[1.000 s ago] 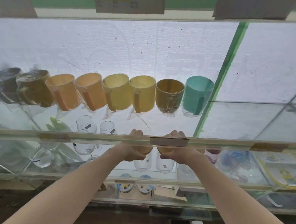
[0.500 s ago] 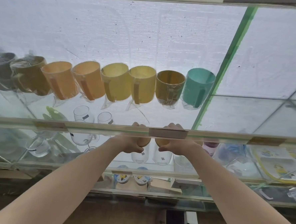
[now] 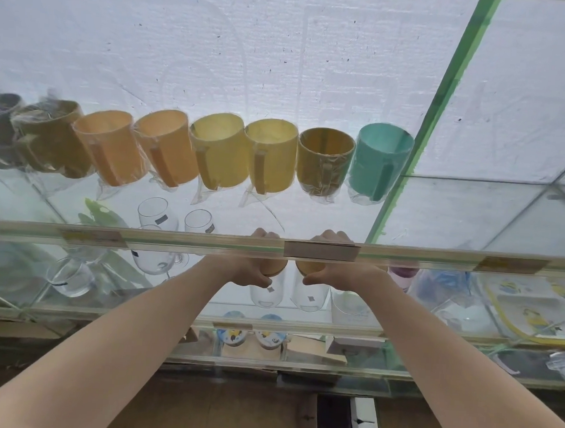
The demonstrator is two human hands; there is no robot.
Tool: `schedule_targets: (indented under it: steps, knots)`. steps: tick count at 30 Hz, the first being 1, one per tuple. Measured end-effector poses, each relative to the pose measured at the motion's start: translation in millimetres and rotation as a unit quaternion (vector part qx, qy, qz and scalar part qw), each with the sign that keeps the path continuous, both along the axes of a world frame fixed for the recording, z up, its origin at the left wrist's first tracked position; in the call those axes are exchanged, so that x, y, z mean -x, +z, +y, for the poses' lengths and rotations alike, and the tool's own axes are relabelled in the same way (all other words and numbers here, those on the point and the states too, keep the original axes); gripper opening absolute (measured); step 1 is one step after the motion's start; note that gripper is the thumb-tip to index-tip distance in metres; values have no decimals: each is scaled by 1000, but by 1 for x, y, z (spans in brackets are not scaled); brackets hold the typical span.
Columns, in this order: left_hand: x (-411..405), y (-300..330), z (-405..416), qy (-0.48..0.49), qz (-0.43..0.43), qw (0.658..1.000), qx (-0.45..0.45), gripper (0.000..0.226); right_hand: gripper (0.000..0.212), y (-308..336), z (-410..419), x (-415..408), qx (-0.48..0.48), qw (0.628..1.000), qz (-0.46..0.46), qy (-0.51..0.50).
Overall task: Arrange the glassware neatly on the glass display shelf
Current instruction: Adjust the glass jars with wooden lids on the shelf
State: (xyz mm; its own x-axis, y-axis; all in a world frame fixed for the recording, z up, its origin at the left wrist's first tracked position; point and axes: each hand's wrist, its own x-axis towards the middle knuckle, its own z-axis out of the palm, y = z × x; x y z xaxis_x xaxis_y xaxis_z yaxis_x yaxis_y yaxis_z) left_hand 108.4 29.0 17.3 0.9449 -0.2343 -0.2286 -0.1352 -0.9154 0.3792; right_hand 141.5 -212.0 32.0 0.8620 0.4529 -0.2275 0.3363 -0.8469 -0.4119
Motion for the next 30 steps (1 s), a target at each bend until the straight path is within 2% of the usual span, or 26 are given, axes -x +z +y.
schedule_targets:
  steps: [2,5,7,8,10,12,15,18,20,23,26,28,30]
  knots:
    - [0,0,0,-11,-12,1000,-21,85,35,5,-6,1,12,999,-34,7]
    - [1,-1,0,-28,-27,998,-42,91,33,12,-23,1,29,995,-95,-8]
    - [4,1,-1,-10,-22,1000,-16,100,28,15,-37,0,60,990,-125,-22]
    - [5,3,-1,1,-20,1000,-3,102,21,16,-45,-2,90,987,-134,-27]
    - [7,7,-5,0,-37,999,-3,96,13,18,-59,-3,112,989,-91,-31]
    - [10,12,-10,-24,-65,998,-10,81,20,16,-71,0,105,994,-28,-20]
    - [18,23,-25,-43,-125,991,-37,59,36,10,-84,0,88,994,-46,-51]
    - [25,29,-40,-59,-130,983,-116,59,43,5,-86,1,107,991,-32,-77]
    - [30,33,-45,-49,-119,983,-133,62,51,3,-85,1,126,988,-22,-81]
    - [36,35,-47,-25,-110,987,-116,61,60,-2,-85,-5,122,988,-24,-89]
    - [44,35,-47,15,-109,991,-71,56,53,-4,-84,-5,149,985,-42,-81]
    - [50,34,-47,34,-123,991,-35,53,48,-4,-82,1,138,983,-81,-92]
    - [55,33,-47,48,-149,988,-5,46,47,-3,-76,7,88,982,-143,-88]
